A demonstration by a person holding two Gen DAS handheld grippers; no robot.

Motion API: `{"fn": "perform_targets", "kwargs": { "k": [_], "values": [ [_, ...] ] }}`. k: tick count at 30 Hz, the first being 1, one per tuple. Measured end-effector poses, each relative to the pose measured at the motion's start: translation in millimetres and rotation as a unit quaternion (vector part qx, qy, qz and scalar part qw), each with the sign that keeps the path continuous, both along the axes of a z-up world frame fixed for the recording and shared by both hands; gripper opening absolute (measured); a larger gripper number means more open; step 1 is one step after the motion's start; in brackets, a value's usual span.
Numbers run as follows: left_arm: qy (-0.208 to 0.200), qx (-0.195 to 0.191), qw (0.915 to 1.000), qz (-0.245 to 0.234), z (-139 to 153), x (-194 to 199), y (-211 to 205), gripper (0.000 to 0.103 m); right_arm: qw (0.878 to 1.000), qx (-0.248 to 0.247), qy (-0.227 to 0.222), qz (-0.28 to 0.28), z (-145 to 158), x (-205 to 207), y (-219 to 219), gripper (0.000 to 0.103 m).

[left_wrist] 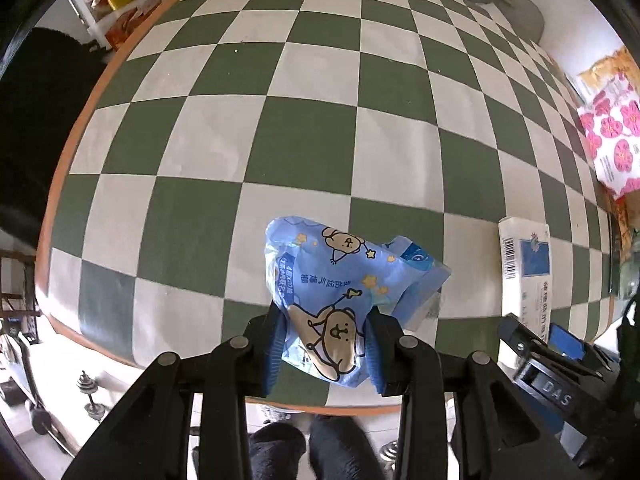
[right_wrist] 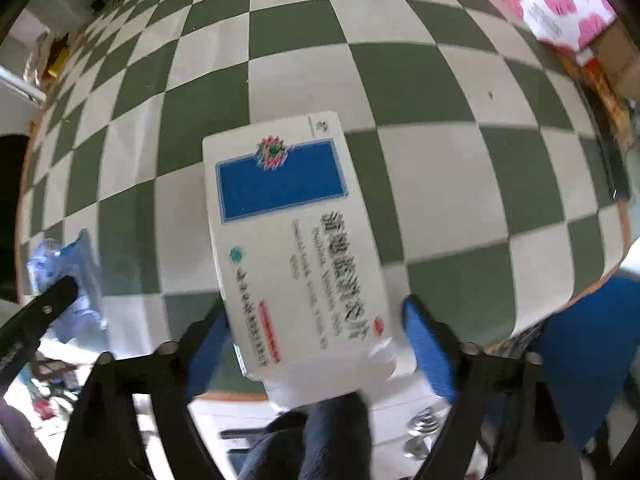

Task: Collect trash
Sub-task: 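Lift the medicine box and blue bag and carry them over the bin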

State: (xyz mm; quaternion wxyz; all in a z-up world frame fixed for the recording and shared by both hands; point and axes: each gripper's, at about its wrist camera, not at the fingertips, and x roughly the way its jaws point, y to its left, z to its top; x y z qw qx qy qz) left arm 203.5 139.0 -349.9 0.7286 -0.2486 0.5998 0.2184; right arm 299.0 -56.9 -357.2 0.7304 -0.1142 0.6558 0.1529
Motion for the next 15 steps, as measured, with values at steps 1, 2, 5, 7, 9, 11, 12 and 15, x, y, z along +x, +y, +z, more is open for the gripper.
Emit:
{"fn": "perform_targets", "kwargs": {
  "k": [1, 2, 5, 7, 9, 11, 12, 15],
  "values": [
    [-0.001, 0.004, 1.0, 0.001, 0, 3, 0, 0.031, 1.0, -0.003, -0.002, 0.005, -3, 3, 3, 0.09],
    [-0.002, 0.009, 1.0, -0.001, 0, 7, 0, 0.031, 1.0, -0.009, -0.003, 0.007, -7, 8, 6, 0.094],
    [-0.002, 0.028, 0.9996, -0.002, 2, 16, -4, 0.031, 0.999, -0.012, -0.028, 0.022, -8, 11, 14, 0.084],
    [-0.004, 0.036, 0.9993, -0.001, 5, 18, -8, 0.031, 0.998, -0.006, -0.051, 0.04, -1, 6, 19, 0.074],
    [-0.009, 0.046, 0.9989, 0.0, 12, 14, -14, 0.031, 0.997, 0.001, -0.05, 0.057, 2, -2, 22, 0.074],
    [-0.016, 0.048, 0.9987, -0.002, 19, 6, -22, 0.031, 0.996, 0.008, -0.053, 0.067, 5, -15, 22, 0.074],
    [-0.021, 0.051, 0.9985, -0.004, 24, -4, -26, 0.031, 0.995, 0.018, -0.057, 0.074, 9, -26, 19, 0.074],
    [-0.036, 0.054, 0.9979, -0.007, 38, -35, -33, 0.031, 0.995, 0.051, -0.051, 0.075, 21, -54, 5, 0.074]
  ]
}}
